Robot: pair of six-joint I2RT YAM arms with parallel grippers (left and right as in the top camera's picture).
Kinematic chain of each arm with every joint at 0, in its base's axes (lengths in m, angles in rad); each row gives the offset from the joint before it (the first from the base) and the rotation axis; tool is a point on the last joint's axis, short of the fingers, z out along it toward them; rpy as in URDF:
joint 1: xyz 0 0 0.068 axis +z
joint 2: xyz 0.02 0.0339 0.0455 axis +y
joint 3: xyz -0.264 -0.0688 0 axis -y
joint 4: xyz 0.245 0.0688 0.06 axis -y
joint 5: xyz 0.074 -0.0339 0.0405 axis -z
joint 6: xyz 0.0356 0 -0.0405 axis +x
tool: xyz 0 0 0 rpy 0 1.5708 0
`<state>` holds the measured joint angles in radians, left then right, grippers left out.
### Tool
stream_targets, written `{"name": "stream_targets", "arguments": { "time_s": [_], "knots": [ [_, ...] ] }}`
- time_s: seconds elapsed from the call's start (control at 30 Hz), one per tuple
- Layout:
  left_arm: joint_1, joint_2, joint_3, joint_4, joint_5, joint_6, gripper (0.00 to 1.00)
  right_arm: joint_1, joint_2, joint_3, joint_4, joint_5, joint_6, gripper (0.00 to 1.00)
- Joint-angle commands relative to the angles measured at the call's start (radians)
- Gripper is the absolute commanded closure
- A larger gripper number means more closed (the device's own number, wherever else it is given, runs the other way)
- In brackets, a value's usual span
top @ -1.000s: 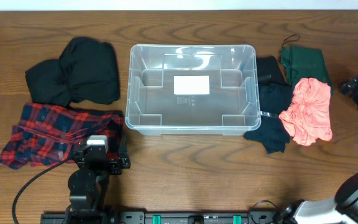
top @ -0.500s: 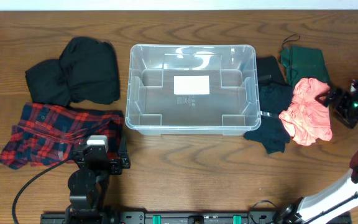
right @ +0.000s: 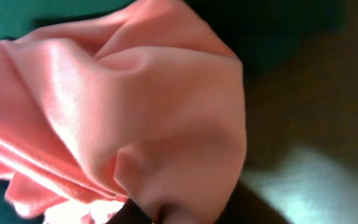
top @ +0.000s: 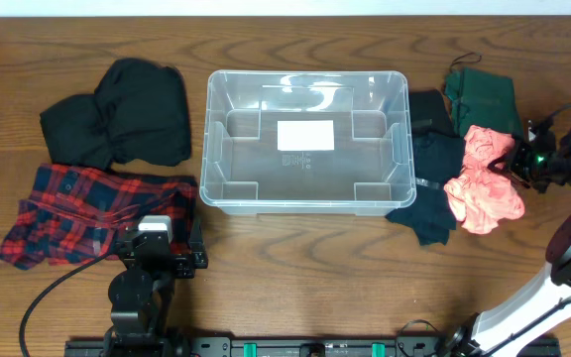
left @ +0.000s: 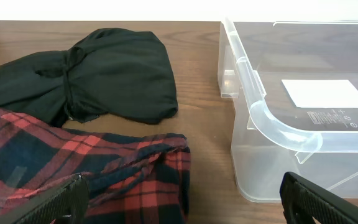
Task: Pack container
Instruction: 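Reach the right gripper to the pink garment and grasp it, then carry the pink garment into the bin and release it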
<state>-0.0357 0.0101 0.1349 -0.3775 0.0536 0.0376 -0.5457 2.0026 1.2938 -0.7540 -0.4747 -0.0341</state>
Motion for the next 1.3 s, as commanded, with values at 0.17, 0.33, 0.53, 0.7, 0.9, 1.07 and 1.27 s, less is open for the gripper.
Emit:
{"name": "stream_targets", "arguments": {
  "time_s": [0.17,0.33,0.53,0.7,0.9,1.07,1.27],
  "knots": [
    [-0.002,-0.006,-0.021,-0.003,0.01,0.003,0.02,0.102,-0.409,0.037,-0.111,-0.23,0.051,0.99],
    [-0.002,-0.006,-0.021,-0.003,0.01,0.003,0.02,0.263,-0.641,0.037,-0.071,-0.232,0.182,0.99],
    [-0.002,-0.006,-0.021,-0.003,0.01,0.003,0.02,0.53,-0.758,0.037,0.042,-0.159,0.457,0.99],
    [-0.002,-0.006,-0.021,-0.003,0.01,0.003,0.02,0.742,-0.713,0.034,0.082,0.068,0.763,0.99],
    [-0.002,-0.006,-0.021,-0.003,0.01,0.003,0.02,0.863,-0.537,0.034,0.135,0.207,0.908,0.99],
    [-0.002,-0.006,-0.021,-0.003,0.01,0.003,0.02,0.86,-0.391,0.034,0.171,0.217,0.966,0.99],
    [-0.002,-0.006,-0.021,-0.003,0.01,0.003,0.02,0.87,-0.286,0.034,0.191,0.228,0.973,0.99]
  ]
}}
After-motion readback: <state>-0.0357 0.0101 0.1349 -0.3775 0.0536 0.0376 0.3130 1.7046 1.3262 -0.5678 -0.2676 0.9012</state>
